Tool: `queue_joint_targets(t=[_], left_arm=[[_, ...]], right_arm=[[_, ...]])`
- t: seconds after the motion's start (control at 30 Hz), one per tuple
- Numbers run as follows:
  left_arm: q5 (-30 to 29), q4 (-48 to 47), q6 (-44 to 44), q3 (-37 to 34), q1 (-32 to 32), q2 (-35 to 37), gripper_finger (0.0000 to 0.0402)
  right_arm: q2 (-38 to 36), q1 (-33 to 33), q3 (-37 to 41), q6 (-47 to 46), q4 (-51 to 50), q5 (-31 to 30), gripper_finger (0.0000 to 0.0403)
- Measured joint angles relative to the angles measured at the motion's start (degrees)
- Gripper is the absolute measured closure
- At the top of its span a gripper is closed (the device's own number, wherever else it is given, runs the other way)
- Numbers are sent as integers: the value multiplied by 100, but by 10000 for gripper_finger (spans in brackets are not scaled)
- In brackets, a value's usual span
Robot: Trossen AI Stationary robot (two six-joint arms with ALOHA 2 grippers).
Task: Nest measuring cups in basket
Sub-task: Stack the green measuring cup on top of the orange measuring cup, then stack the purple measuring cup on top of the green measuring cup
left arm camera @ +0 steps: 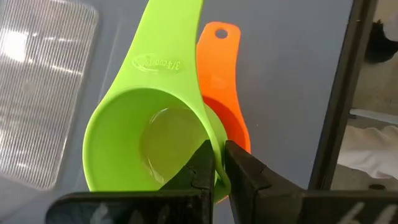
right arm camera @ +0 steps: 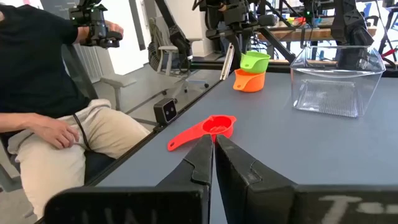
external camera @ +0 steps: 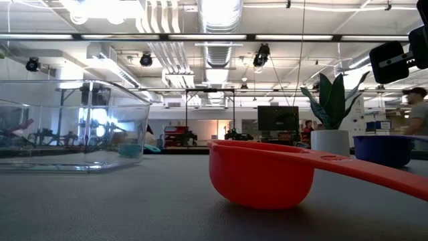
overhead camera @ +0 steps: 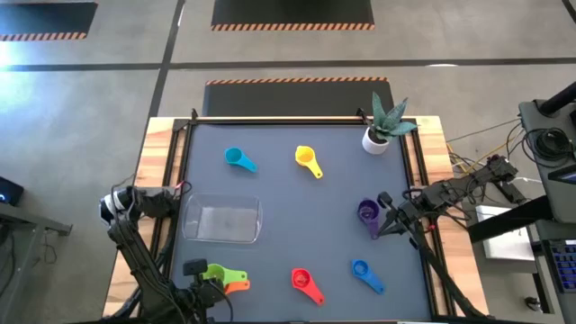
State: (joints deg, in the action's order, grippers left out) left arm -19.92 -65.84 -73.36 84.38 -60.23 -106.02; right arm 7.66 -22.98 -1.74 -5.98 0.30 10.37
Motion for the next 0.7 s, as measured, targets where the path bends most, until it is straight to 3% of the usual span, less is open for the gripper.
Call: queue_joint_targets(t=[0.37, 0.7], left_arm=[[204, 583, -78, -288, 0, 4, 333], [242, 273, 111, 48, 0, 4, 247]], right_arm=[[0, 2, 0, 0, 0, 0, 394], [0, 1, 0, 0, -1, 0, 394]])
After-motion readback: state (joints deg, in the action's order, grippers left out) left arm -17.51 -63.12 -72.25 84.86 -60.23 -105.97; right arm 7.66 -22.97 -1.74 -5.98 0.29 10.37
